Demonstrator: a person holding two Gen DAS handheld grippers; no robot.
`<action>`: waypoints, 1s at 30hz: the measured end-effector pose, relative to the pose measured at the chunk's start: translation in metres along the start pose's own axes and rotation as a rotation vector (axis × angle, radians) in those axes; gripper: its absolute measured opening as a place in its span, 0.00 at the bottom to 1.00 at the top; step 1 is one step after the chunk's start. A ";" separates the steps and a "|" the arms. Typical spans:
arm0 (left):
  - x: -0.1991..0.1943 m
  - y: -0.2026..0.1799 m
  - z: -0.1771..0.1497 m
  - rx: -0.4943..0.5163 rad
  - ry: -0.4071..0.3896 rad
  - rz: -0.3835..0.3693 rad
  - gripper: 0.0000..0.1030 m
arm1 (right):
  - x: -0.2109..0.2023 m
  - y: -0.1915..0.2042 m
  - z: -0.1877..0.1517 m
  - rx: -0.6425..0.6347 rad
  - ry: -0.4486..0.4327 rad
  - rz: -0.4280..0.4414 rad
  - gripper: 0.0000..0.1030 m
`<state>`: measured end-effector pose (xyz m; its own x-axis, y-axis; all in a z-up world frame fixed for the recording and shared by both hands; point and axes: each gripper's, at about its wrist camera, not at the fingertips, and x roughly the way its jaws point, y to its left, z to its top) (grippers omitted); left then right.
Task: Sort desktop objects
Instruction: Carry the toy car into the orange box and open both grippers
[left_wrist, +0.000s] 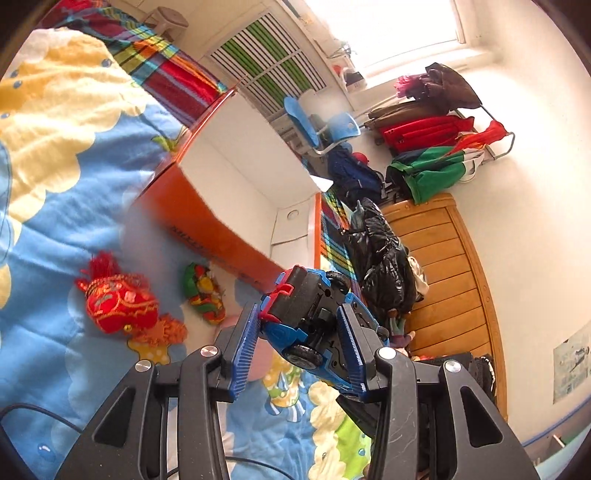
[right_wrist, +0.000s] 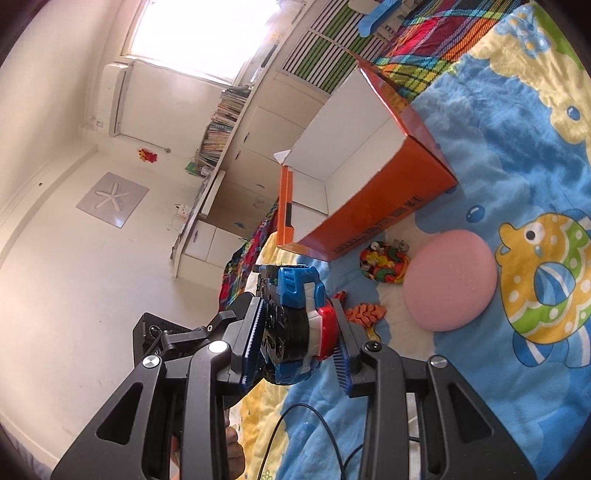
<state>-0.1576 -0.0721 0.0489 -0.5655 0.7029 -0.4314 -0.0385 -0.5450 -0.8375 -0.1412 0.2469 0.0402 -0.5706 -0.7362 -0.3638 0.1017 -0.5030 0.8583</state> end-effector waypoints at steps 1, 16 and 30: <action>-0.001 -0.003 0.007 0.005 -0.007 -0.007 0.39 | 0.001 0.006 0.006 -0.010 -0.004 0.003 0.31; 0.056 0.000 0.099 -0.027 -0.050 0.012 0.39 | 0.060 0.016 0.096 -0.062 0.004 0.029 0.31; 0.093 0.039 0.102 -0.155 0.025 0.041 0.40 | 0.086 -0.015 0.103 0.028 0.038 -0.054 0.33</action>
<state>-0.2961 -0.0750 0.0102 -0.5432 0.6938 -0.4728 0.1129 -0.4976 -0.8600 -0.2757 0.2376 0.0329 -0.5432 -0.7251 -0.4233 0.0485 -0.5304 0.8464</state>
